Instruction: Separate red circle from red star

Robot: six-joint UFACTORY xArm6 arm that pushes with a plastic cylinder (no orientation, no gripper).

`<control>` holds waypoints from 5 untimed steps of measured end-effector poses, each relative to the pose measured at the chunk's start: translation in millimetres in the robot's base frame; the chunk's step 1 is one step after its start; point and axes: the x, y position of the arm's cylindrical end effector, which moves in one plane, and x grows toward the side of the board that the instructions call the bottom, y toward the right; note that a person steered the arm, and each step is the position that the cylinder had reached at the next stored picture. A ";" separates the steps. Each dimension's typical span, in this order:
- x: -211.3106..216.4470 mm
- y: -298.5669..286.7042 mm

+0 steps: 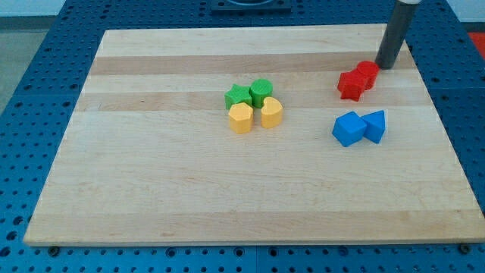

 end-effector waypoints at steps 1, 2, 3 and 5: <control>15.1 -1.9; 31.1 -3.8; 50.9 -10.5; 53.7 -28.6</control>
